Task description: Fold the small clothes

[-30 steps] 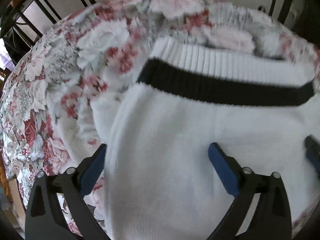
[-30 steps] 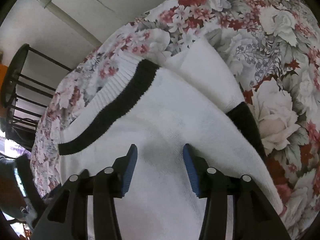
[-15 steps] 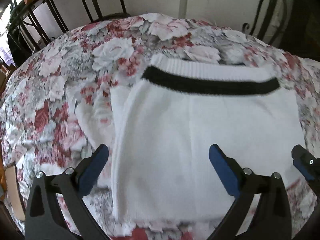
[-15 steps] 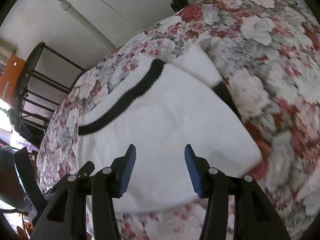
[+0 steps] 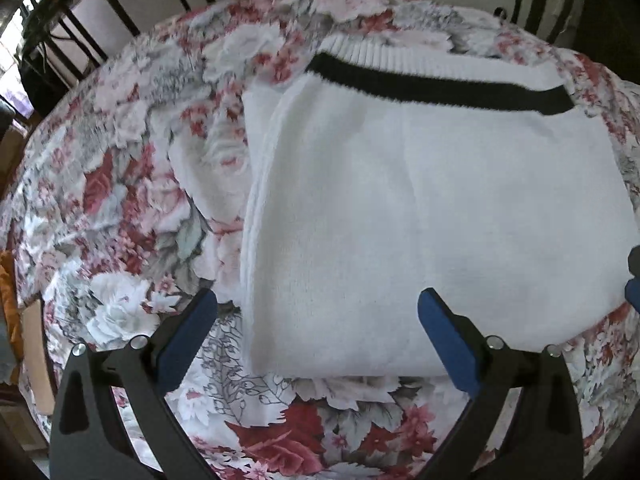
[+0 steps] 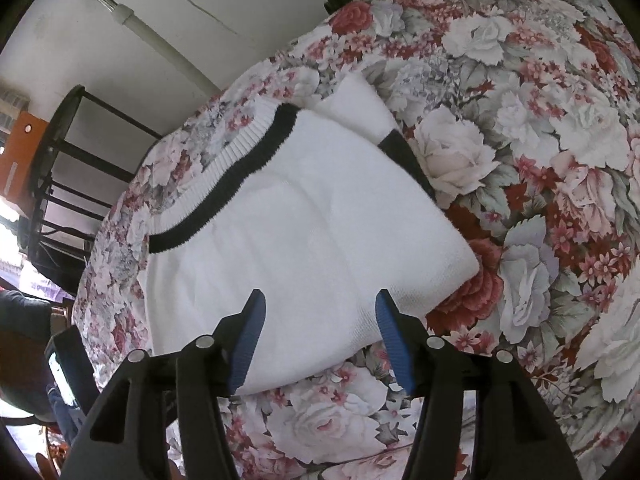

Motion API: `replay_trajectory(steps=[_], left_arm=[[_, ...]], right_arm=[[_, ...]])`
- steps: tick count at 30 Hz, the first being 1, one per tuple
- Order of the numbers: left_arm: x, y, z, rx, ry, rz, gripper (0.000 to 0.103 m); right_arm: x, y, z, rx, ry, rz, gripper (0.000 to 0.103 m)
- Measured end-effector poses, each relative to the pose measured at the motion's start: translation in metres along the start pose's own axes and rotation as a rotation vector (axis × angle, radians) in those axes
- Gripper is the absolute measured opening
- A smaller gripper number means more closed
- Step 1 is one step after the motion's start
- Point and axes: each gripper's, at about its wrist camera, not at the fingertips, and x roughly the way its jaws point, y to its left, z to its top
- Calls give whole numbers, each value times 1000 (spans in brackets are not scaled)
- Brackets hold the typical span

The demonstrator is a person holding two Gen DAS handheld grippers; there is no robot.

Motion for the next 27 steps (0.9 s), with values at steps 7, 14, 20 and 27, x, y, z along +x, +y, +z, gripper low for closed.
replay_trajectory(steps=[7, 14, 20, 27], left_arm=[[24, -4, 4, 9, 73, 21, 98], [20, 6, 4, -11, 81, 12, 98], [-8, 10, 1, -7, -34, 9, 98], [5, -2, -1, 13, 11, 18, 98]], right_arm=[[37, -7, -1, -1, 113, -78, 70], [29, 10, -8, -64, 60, -111, 71], [24, 44, -17, -248, 8, -188, 71], [39, 59, -24, -358, 35, -271, 79]])
